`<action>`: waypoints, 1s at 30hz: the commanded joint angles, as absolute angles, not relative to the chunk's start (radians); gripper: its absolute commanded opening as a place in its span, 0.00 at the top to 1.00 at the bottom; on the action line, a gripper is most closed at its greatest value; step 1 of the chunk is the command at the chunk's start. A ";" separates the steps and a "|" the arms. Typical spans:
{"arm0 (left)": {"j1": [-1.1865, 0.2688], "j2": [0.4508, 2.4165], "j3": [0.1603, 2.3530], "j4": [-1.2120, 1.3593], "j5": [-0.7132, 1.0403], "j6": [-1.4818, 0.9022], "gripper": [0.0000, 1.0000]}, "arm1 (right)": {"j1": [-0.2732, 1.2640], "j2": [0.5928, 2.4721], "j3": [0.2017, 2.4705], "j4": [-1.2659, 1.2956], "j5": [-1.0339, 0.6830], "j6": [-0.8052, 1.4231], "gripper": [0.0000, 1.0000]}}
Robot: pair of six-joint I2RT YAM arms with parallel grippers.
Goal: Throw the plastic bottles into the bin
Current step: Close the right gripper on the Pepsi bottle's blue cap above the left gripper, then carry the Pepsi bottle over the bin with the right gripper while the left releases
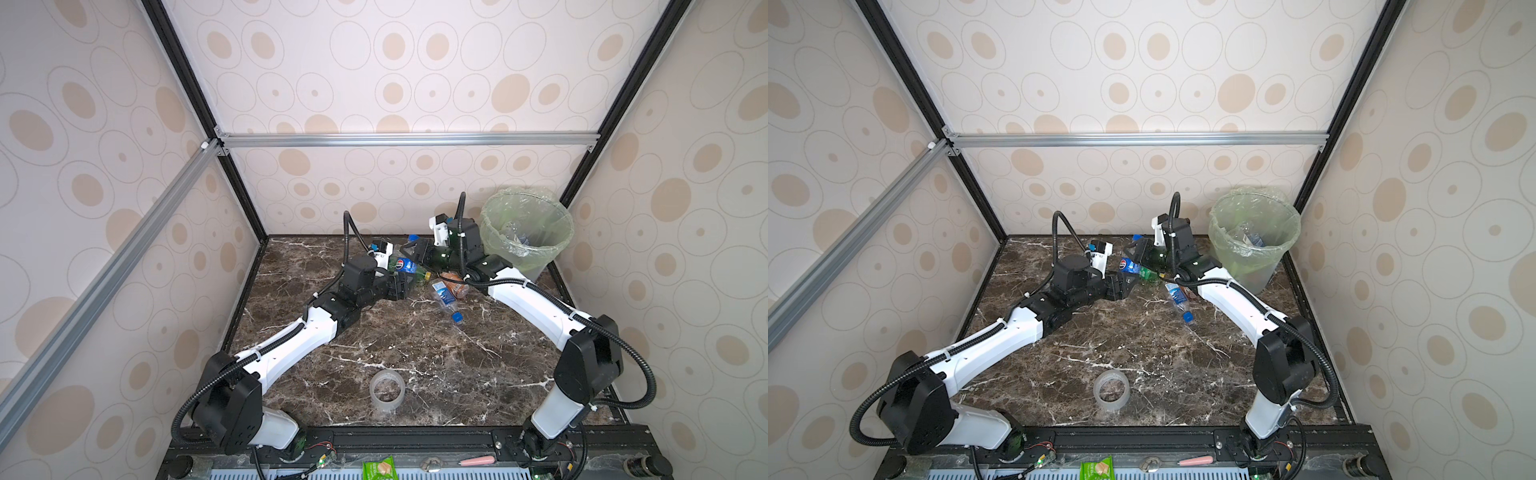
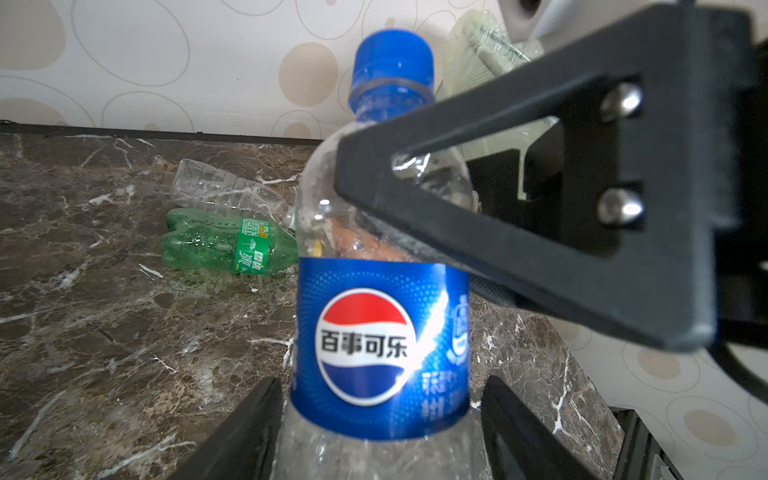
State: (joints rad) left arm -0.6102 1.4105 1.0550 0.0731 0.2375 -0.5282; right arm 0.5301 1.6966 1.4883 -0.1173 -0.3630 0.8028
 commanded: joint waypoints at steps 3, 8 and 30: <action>-0.615 1.376 1.054 0.086 0.227 -0.539 0.20 | 0.535 1.690 1.485 -0.097 -0.349 0.800 0.55; -0.615 1.354 1.044 0.057 0.211 -0.527 0.12 | 0.522 1.684 1.514 -0.146 -0.321 0.749 0.55; -0.664 1.495 1.437 -0.005 0.202 -0.348 0.01 | 0.350 1.600 2.090 -0.643 -0.019 0.266 0.56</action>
